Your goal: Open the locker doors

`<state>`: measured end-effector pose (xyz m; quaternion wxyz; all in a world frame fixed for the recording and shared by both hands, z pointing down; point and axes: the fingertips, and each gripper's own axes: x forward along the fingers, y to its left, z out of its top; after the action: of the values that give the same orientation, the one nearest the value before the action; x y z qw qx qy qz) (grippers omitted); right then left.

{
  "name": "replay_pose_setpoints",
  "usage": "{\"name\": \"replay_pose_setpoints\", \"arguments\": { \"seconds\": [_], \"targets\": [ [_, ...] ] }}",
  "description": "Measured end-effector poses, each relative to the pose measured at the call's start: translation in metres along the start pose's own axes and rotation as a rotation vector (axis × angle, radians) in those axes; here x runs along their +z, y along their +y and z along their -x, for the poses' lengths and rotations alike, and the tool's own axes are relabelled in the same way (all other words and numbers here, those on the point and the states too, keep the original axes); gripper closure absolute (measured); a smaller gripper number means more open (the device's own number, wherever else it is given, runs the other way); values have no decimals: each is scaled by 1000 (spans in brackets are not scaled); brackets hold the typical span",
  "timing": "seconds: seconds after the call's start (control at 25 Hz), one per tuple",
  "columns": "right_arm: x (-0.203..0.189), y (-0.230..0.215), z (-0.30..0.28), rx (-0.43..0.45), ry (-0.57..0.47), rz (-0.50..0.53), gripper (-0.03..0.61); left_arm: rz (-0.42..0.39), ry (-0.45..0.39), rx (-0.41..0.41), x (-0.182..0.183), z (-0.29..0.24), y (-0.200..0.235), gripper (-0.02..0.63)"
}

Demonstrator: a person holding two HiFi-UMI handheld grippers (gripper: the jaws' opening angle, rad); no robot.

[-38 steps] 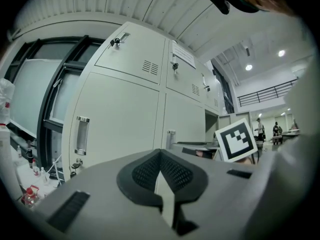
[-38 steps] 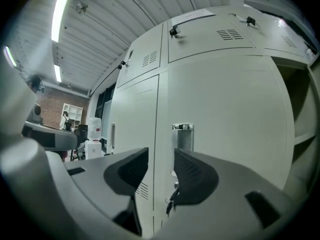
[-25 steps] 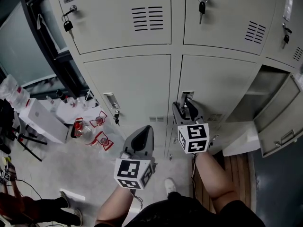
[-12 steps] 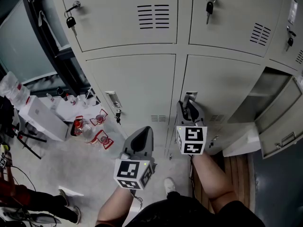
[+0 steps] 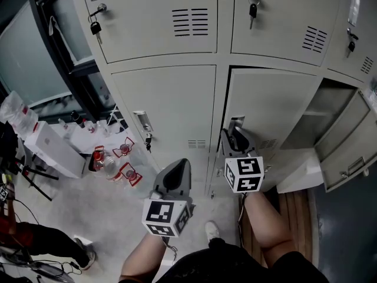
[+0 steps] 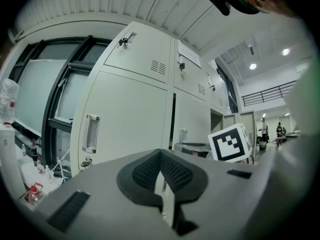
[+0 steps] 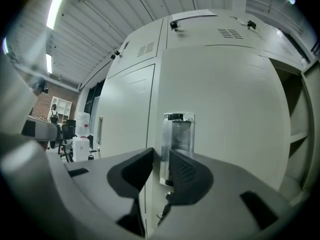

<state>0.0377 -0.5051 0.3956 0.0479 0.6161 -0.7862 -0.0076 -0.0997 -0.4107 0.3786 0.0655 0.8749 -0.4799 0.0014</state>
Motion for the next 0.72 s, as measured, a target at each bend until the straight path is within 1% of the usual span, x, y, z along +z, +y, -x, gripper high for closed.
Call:
{"name": "replay_pose_setpoints", "arguments": {
  "seconds": [0.16, 0.72],
  "targets": [
    [-1, 4, 15, 43, -1, -4, 479, -6, -4, -26, 1, 5, -12, 614],
    [-4, 8, 78, 251, -53, -4, 479, -16, -2, -116, -3, 23, -54, 613]
  ]
}}
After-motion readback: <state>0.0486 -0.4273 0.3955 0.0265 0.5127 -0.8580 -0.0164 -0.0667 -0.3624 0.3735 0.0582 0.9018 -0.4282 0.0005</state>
